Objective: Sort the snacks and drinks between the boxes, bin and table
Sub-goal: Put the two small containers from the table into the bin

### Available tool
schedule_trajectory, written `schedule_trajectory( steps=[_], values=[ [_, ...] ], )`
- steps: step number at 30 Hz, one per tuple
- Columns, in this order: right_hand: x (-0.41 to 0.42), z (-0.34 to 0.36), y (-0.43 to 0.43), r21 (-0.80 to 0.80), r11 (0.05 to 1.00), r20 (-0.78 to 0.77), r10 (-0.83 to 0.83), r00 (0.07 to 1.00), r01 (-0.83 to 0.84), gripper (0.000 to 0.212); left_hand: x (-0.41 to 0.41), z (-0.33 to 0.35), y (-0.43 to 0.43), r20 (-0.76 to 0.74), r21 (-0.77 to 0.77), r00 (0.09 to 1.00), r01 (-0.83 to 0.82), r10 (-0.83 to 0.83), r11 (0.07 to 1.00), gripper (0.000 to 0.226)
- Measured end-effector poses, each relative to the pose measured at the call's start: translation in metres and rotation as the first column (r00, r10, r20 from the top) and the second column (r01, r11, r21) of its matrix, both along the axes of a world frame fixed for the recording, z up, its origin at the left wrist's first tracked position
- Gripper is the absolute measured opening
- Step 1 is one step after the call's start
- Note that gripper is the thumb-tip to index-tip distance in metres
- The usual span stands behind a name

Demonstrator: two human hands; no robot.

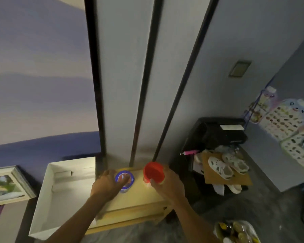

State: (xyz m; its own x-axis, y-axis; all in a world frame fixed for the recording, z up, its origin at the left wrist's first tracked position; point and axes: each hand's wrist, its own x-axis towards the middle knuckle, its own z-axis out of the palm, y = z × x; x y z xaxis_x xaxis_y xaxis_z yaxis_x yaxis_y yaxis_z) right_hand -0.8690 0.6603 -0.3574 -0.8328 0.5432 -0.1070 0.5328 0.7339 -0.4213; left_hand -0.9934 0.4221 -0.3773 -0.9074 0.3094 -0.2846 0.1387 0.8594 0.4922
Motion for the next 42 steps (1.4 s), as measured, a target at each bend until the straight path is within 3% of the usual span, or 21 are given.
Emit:
schedule_trajectory(
  steps=[4,10,17,23,29,37,42],
  values=[
    [-0.038,-0.045,0.032,-0.061,0.997,0.049,0.045,0.998,-0.042,0.1,-0.024,-0.047,0.019,0.066,0.001,0.997,-0.028,0.028,1.0,0.112],
    [-0.088,-0.112,0.069,-0.024,0.996,0.141,0.087,0.986,-0.084,0.12,-0.038,-0.102,0.054,0.119,-0.041,0.978,-0.17,0.173,0.985,0.145],
    [-0.116,-0.167,0.078,-0.121,0.991,0.218,0.089,0.972,-0.064,0.154,-0.037,-0.159,0.086,0.101,-0.076,0.971,-0.21,0.217,0.975,0.153],
    [-0.122,-0.175,0.076,-0.148,0.985,0.202,0.113,0.973,-0.084,0.145,-0.033,-0.174,0.083,0.022,-0.034,0.972,-0.231,0.232,0.972,0.128],
    [-0.121,-0.139,0.08,-0.156,0.977,0.16,0.171,0.972,-0.146,0.144,-0.036,-0.136,0.081,-0.004,-0.01,0.957,-0.289,0.289,0.957,0.117],
    [-0.132,-0.023,0.079,-0.042,0.947,0.053,0.321,0.946,-0.319,0.143,-0.035,-0.027,0.058,-0.133,0.102,0.949,-0.275,0.287,0.956,0.114],
    [-0.144,0.04,0.052,0.046,0.923,-0.059,0.385,0.921,-0.383,0.142,-0.013,0.05,0.017,-0.21,0.14,0.902,-0.355,0.378,0.924,0.127]
  ],
)
